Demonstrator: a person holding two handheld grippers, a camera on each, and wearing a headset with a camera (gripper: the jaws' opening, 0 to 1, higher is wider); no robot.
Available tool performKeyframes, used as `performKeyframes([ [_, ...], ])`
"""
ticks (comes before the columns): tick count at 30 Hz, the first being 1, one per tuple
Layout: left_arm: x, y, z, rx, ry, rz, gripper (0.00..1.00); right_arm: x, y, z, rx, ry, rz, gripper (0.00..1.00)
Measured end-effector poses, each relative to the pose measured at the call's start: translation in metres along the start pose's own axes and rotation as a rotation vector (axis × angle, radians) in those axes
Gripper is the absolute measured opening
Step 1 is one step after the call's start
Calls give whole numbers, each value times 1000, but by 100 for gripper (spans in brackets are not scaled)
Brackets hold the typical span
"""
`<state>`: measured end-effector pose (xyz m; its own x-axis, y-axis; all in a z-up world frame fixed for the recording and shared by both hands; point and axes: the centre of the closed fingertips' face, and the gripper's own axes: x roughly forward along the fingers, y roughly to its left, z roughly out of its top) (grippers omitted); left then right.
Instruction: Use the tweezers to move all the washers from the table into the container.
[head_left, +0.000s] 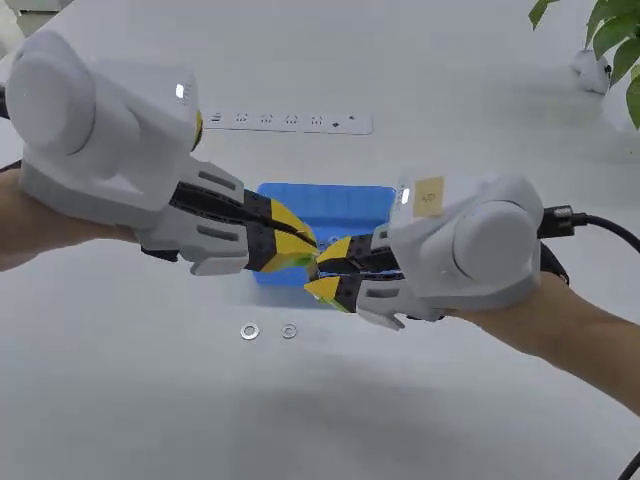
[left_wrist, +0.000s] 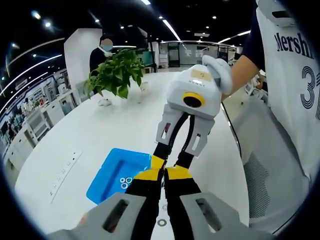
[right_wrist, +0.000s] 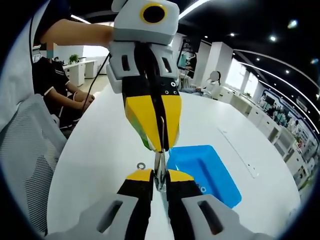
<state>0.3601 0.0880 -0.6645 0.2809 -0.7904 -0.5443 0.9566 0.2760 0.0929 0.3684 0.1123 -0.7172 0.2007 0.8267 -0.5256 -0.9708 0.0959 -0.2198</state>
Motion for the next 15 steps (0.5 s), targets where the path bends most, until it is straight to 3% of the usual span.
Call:
performKeyframes([
  [9, -19, 16, 17, 49, -17, 45, 6, -5, -20, 25, -65, -24, -28, 11],
  [15, -20, 39, 22, 74, -16, 68, 6, 2, -43, 32, -92, -27, -40, 11],
])
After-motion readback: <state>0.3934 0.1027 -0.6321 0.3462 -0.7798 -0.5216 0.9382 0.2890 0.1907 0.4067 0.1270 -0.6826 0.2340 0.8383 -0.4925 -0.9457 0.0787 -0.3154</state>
